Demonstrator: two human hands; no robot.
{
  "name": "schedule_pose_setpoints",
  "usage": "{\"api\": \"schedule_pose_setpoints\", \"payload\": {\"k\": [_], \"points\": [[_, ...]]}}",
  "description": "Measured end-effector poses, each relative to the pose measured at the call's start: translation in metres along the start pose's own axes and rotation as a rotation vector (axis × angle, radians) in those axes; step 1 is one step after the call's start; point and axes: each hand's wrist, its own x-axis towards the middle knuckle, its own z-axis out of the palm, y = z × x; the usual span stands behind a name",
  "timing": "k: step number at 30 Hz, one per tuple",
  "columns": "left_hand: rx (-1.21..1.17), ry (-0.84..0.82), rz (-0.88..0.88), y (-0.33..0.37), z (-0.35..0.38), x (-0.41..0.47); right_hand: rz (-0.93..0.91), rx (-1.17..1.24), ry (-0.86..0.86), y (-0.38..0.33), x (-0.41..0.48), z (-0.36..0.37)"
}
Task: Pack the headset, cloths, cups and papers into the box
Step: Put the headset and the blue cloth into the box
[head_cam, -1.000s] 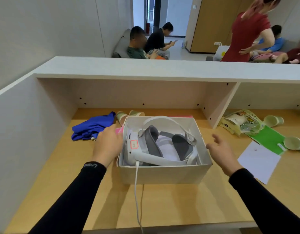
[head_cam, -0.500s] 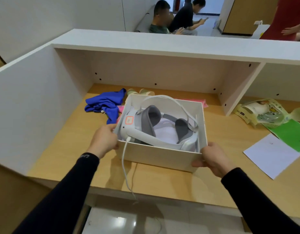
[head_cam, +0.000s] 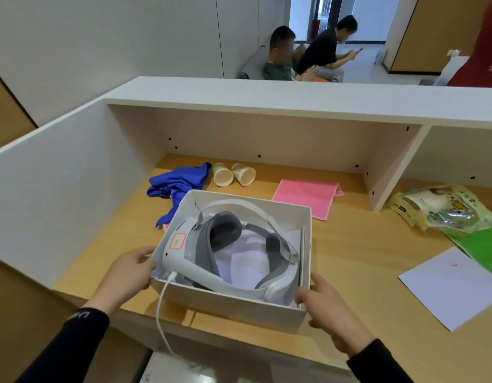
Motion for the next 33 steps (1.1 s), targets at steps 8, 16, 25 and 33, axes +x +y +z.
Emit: {"api": "schedule_pose_setpoints", "payload": {"k": [8,16,25,33], "points": [[-0.069,0.120,-0.006,0.009,-0.032,0.085,-0.252,0.025,0.344,-0.077,0.053,-0.035],[0.204,-0.013,0.177,0.016,-0.026,0.229,-0.364,-0.266,0.352,-0.178,0.123,-0.001],[0.692,-0.053,0.298,0.026,0.029,0.312,-0.276,-0.318,0.328,-0.176,0.154,0.012],[0.208,0.268,0.493,0.068,0.000,0.274,-0.325,-0.194,0.349,-0.157,0.153,-0.002]]}}
